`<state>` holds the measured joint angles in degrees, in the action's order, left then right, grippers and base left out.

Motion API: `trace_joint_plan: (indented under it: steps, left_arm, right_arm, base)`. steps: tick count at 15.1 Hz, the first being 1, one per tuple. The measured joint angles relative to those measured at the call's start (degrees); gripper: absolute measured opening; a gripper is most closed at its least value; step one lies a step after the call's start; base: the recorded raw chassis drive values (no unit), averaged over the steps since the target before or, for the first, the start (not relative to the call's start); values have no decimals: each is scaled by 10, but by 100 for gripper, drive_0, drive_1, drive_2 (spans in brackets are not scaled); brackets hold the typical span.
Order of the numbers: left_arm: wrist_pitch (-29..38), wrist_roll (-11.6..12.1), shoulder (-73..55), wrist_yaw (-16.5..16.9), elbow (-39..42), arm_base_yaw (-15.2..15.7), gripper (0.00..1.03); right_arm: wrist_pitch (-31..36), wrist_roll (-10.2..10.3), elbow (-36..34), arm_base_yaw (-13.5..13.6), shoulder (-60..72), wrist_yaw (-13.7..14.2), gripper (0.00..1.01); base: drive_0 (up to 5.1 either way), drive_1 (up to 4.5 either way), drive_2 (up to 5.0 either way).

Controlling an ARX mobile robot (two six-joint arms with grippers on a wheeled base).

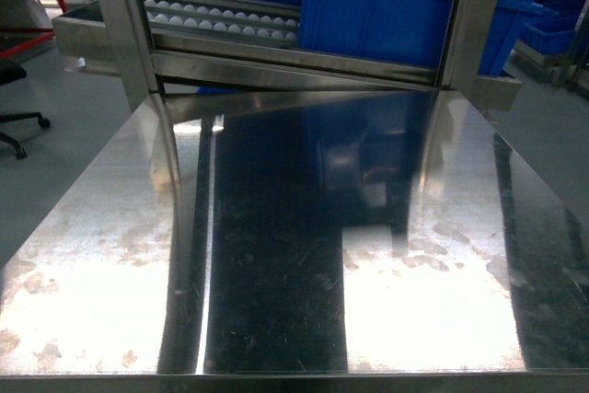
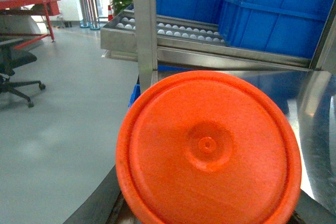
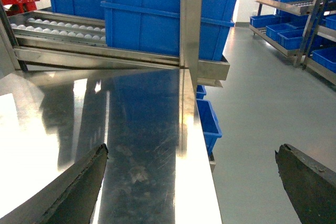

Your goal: Pick capacitor and pack into box

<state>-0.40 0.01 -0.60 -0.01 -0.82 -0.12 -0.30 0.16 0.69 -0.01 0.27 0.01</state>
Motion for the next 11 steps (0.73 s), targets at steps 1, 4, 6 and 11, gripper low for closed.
trace_joint_plan:
  steps: [1,4,6,11]
  left_arm:
    - [0,0,0,0,0,0,44]
    - [0,0,0,0,0,0,44]
    - [3,0,0,0,0,0,44]
    - [1,0,0,0,0,0,44]
  right_arm:
    - [0,0,0,0,0,0,98]
    - [0,0,0,0,0,0,98]
    - [1,0,0,0,0,0,98]
    - [0,0,0,0,0,0,98]
  base:
    - [0,0,0]
    - [0,0,0]
    - [0,0,0]
    - [0,0,0]
